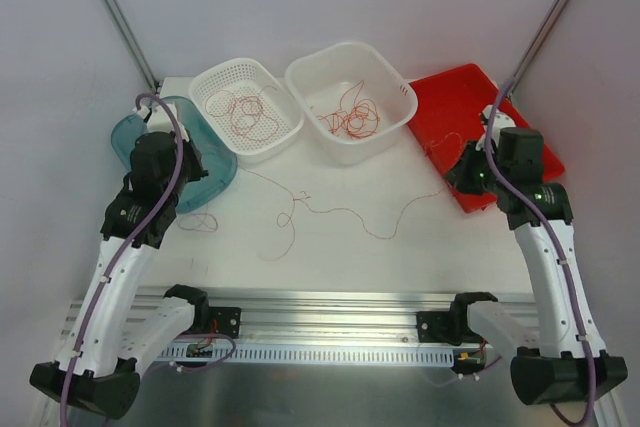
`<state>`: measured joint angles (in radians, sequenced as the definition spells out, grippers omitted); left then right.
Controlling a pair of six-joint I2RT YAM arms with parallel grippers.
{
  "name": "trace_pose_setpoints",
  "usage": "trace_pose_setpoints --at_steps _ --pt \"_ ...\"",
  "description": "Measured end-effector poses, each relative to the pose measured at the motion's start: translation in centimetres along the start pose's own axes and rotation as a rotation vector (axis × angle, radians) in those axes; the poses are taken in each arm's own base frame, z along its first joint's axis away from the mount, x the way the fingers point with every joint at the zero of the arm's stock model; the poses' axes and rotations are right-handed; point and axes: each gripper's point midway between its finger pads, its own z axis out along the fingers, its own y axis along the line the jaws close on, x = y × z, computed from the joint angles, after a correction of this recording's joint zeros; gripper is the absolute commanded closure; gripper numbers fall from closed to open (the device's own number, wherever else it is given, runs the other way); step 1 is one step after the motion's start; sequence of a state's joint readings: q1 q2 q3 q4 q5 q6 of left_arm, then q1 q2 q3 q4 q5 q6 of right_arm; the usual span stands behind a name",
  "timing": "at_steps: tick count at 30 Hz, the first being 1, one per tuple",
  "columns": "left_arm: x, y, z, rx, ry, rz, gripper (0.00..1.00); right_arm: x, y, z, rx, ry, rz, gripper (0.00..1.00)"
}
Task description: Untangle the cables
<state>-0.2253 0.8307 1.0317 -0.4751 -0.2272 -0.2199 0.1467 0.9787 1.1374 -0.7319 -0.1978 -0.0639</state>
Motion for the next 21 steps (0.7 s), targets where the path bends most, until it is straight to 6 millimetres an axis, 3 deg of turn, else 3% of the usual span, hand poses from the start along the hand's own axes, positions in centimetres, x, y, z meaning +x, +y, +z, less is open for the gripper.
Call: trace_pose_setpoints --at_steps 5,8,13,17,21 --pt "-2.3 1.7 -0.9 -0.086 -0.038 -0.008 1.0 -0.6 -3.9 -1.9 0.124 -0.052 0.164 0.99" --pt "-4.3 2.3 -1.5 -0.115 -0.072 -0.008 1.0 0.1 -4.2 -1.4 0.122 -0.013 0.217 0.99" --pt "-8.5 2.2 -3.3 -0.119 -0.155 -0.01 1.0 3.9 -4.3 1.2 0.102 0.133 0.276 0.99" --pt "-12.3 2.6 -5.2 -0.149 -0.234 0.006 1.0 6.9 -4.6 2.1 0.12 0.226 0.286 0.99" --pt "-18.0 2.2 -7.8 -0.15 -0.353 0.011 1.0 8.4 -5.0 2.5 0.144 0.266 0.284 0.99"
